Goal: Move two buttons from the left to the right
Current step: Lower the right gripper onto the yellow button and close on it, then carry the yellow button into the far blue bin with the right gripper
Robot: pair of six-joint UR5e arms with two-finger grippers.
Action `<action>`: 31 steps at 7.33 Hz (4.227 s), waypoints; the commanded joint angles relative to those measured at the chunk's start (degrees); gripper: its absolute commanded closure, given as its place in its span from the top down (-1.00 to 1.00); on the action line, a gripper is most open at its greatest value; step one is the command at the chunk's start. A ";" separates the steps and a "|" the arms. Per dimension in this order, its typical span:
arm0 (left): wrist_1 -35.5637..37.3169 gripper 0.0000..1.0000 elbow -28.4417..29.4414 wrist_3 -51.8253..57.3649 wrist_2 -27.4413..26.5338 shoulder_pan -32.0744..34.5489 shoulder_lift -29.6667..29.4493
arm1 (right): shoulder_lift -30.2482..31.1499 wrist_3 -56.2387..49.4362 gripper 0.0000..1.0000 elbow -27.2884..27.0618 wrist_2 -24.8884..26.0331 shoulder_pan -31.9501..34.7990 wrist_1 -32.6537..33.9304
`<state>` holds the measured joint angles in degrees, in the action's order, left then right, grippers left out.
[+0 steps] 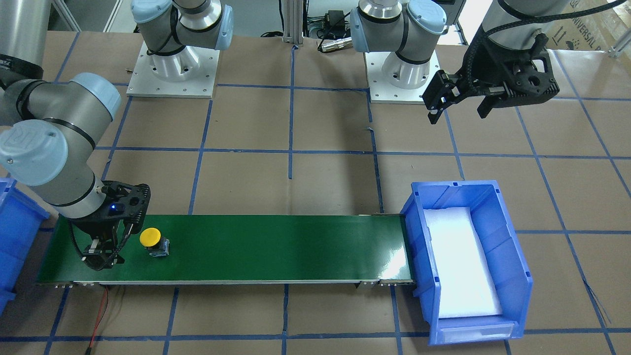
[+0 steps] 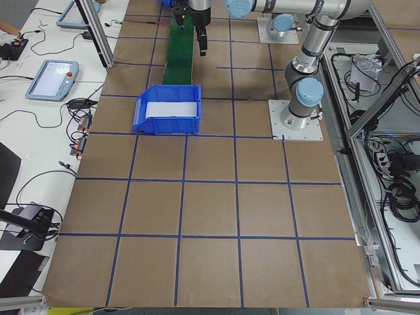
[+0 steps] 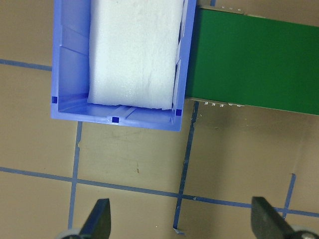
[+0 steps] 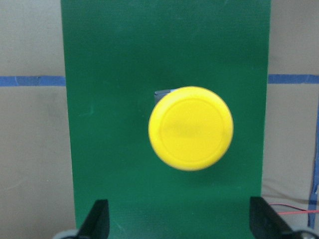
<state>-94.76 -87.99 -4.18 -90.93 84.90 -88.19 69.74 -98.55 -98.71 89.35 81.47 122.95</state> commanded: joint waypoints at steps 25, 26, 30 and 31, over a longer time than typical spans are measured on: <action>0.02 1.00 -0.08 -0.22 0.05 0.09 0.04 | 2.59 -11.05 -0.65 11.08 4.20 -17.17 -5.08; 0.02 1.00 -0.08 -0.22 0.05 0.09 0.04 | 2.24 -11.22 -0.65 12.13 2.69 -21.22 -7.53; 0.02 1.00 -0.08 -0.22 0.05 0.00 0.04 | -3.37 -21.38 -0.63 12.50 -3.81 -29.85 -8.26; 0.02 1.00 -0.08 -0.22 0.05 0.00 0.04 | -6.61 -21.59 -0.61 13.19 -4.18 -30.05 -8.08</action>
<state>-94.75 -88.07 -4.39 -90.91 84.91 -88.15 66.37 -118.42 -85.79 86.56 52.79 114.54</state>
